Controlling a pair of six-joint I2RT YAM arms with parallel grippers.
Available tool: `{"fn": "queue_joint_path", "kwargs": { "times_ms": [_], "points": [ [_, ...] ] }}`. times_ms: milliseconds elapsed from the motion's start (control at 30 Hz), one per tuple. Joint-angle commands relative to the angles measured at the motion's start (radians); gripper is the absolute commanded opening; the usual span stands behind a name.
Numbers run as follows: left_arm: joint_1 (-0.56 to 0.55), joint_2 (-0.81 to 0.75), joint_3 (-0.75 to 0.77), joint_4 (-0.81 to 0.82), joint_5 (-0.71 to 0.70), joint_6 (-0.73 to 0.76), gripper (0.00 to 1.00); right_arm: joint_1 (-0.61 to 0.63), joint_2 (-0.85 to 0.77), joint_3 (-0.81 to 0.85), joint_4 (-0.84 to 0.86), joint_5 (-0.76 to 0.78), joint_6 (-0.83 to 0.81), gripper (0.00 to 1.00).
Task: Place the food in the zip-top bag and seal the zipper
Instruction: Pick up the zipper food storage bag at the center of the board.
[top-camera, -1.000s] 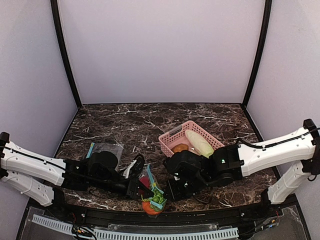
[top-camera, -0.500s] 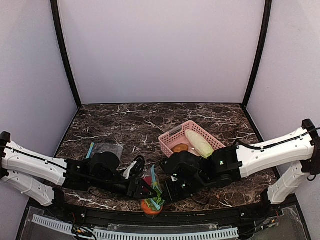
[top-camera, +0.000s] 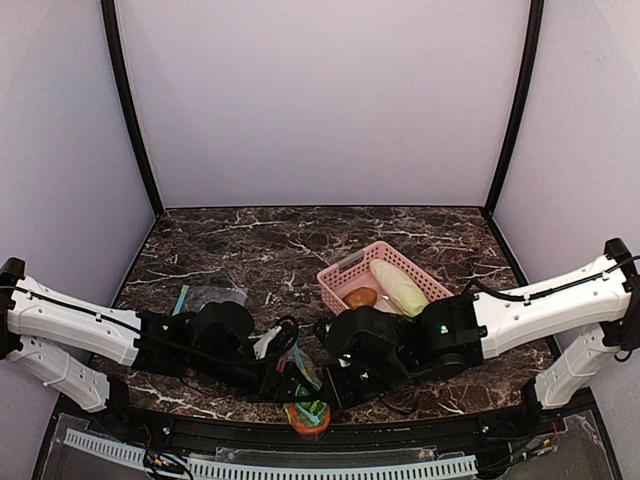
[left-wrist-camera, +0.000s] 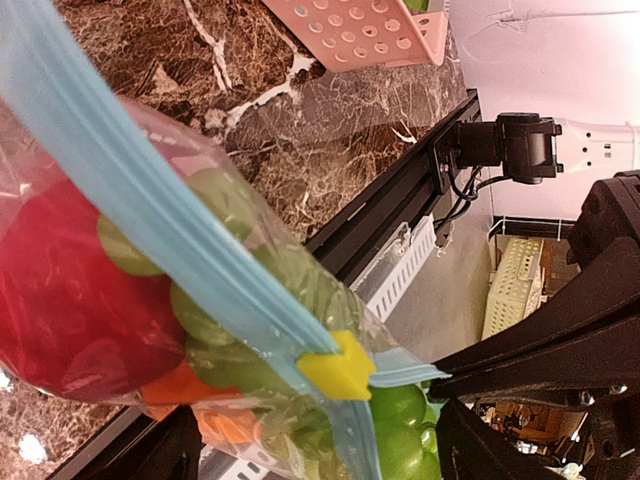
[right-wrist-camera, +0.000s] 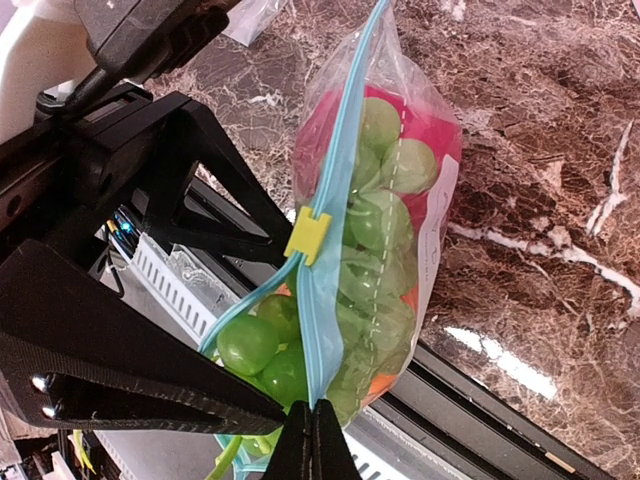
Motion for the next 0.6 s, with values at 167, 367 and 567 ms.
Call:
{"fn": "queue_joint_path", "kwargs": {
  "times_ms": [167, 367, 567],
  "points": [
    [-0.026, 0.071, 0.074, -0.337, -0.021, 0.141, 0.64, 0.02, -0.018, 0.024, 0.056, 0.028, -0.017, 0.0],
    [-0.029, 0.101, 0.101, -0.422, -0.09, 0.187, 0.61, 0.026, -0.023, 0.017, 0.09, 0.002, -0.035, 0.0],
    [-0.028, 0.13, 0.161, -0.548, -0.246, 0.237, 0.51, 0.036, -0.044, -0.019, 0.143, -0.084, -0.026, 0.0]
  ]
}}
